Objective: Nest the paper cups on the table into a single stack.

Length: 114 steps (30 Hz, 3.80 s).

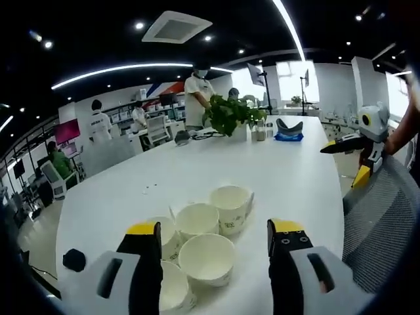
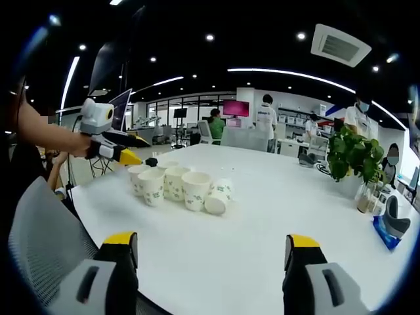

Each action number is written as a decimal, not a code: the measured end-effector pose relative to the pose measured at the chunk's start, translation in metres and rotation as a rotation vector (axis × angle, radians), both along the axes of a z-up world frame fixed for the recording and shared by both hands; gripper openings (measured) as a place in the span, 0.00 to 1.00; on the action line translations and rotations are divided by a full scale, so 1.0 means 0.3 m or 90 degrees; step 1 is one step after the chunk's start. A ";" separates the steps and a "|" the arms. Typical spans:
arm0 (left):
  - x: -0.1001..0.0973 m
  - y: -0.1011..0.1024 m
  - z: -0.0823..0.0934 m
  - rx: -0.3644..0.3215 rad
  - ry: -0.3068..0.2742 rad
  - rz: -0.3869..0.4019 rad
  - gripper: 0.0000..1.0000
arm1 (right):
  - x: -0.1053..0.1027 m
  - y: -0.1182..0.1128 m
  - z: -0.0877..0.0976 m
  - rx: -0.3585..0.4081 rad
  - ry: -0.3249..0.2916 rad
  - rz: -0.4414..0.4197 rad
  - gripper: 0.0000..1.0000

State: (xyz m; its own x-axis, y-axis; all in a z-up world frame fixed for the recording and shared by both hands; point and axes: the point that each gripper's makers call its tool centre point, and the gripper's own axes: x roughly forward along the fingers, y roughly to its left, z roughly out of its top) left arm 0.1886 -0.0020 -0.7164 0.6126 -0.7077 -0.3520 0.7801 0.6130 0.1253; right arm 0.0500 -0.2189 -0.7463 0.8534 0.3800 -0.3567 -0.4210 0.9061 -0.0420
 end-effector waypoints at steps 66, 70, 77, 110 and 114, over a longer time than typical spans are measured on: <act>-0.076 -0.036 -0.199 0.133 0.080 -0.037 0.00 | -0.004 0.003 -0.010 0.007 0.012 0.004 0.89; -0.095 -0.037 -0.182 0.125 0.076 -0.038 0.00 | -0.004 0.004 -0.010 0.007 0.011 0.005 0.89; -0.139 -0.062 -0.160 0.124 0.067 -0.048 0.00 | -0.008 0.014 -0.003 0.008 0.013 0.008 0.89; -0.322 -0.200 -0.217 0.201 0.046 -0.150 0.00 | -0.010 0.013 -0.008 0.003 0.017 0.008 0.89; -0.327 -0.198 -0.228 0.206 0.049 -0.154 0.00 | -0.009 0.013 -0.006 0.004 0.017 0.008 0.89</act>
State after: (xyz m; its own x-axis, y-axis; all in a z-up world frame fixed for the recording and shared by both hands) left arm 0.0905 -0.0613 -0.7848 0.4054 -0.6734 -0.6181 0.9115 0.3491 0.2175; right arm 0.0472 -0.2149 -0.7482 0.8391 0.3925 -0.3766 -0.4329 0.9011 -0.0257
